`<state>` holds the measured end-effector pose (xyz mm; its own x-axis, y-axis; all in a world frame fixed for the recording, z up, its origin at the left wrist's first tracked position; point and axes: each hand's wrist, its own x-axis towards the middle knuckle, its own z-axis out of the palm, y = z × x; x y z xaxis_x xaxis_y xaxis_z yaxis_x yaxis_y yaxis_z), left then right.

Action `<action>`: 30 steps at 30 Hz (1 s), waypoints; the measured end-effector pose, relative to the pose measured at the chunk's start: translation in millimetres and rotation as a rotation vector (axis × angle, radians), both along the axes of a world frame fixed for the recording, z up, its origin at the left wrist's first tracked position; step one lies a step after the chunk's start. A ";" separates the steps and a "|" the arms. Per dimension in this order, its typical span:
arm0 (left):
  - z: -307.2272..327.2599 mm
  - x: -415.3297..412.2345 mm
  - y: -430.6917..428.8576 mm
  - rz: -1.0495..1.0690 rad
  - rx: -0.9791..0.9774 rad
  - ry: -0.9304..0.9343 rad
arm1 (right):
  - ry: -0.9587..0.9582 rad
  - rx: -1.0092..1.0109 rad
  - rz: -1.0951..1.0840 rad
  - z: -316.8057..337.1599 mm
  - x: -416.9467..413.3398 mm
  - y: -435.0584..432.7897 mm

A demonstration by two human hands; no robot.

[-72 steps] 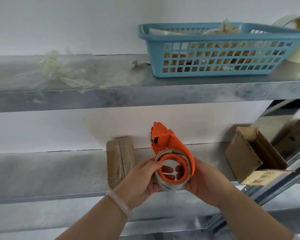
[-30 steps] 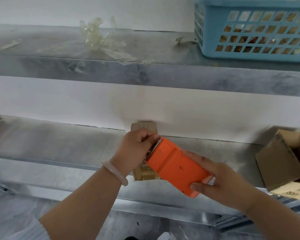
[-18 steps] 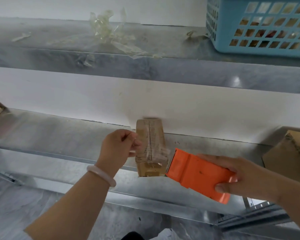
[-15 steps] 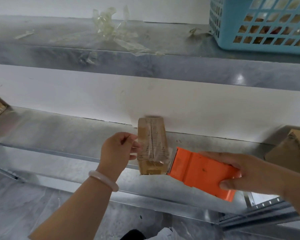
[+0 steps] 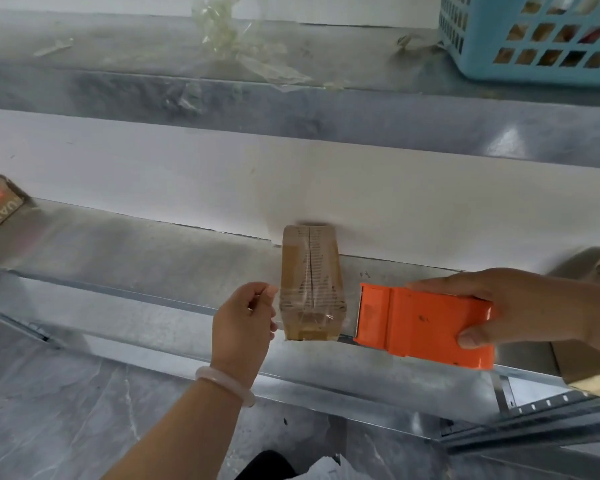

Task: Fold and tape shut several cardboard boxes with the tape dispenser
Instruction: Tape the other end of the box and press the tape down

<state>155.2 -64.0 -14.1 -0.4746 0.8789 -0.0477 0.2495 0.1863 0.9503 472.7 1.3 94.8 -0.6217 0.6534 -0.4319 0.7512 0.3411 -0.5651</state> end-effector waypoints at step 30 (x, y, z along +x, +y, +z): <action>-34.2 -23.8 29.6 0.196 -0.237 -0.361 | -0.010 0.024 -0.037 -32.1 -17.2 19.5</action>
<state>131.4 -34.5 -48.3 -0.5470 0.7193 -0.4282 -0.1504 0.4188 0.8955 455.6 20.8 62.8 -0.5932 0.6856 -0.4219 0.7687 0.3265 -0.5500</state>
